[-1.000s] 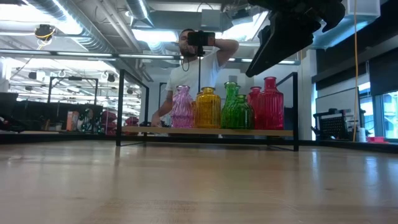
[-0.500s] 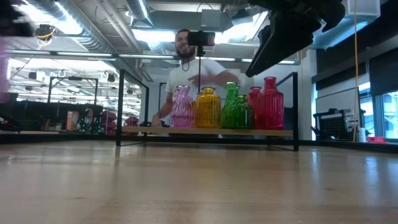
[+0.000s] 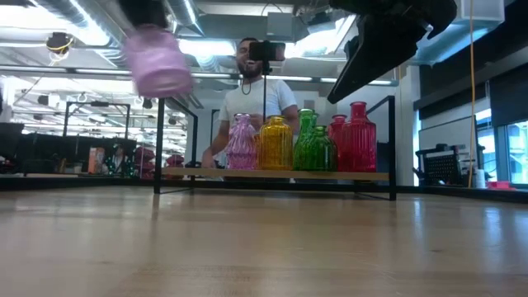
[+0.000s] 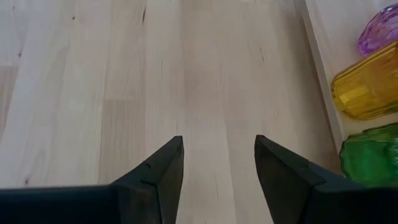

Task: Sort vases onto shelf
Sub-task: Put the violet vase on the shelf aligned with the other violet vases, then return to Home Position

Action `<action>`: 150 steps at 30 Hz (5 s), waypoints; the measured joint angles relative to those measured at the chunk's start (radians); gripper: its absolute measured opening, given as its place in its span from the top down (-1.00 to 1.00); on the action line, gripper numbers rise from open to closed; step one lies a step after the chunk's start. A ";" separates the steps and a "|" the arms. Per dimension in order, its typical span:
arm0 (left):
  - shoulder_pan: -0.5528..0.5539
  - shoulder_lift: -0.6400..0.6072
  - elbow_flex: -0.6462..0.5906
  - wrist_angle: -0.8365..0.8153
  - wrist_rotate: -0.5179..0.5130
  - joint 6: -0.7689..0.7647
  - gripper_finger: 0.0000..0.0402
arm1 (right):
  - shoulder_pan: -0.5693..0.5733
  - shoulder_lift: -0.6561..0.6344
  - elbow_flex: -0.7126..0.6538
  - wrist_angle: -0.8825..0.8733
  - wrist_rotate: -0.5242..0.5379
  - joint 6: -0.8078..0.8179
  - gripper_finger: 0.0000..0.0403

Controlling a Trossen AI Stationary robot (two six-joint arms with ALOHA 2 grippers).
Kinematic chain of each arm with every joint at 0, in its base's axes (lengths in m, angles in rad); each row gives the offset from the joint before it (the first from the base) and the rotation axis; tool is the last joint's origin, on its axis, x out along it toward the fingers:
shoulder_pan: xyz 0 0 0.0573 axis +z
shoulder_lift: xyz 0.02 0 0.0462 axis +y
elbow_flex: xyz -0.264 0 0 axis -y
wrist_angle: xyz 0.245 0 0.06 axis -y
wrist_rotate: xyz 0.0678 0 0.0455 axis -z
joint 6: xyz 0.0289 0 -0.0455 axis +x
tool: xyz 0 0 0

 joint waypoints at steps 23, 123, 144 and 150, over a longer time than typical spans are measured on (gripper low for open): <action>0.343 0.522 0.444 -0.161 -0.166 0.530 0.88 | 0.000 0.000 -0.012 -0.122 -0.019 0.203 0.11; 0.133 -0.369 -0.290 0.416 -0.163 0.379 0.56 | -0.001 -0.231 -0.148 0.054 -0.043 0.047 0.68; 0.117 -1.010 -0.911 0.964 0.025 0.288 0.99 | -0.014 -0.815 -0.593 0.477 -0.149 -0.067 0.96; 0.117 -1.116 -1.009 0.987 0.052 0.281 0.98 | -0.014 -0.972 -0.709 0.537 -0.182 -0.056 0.96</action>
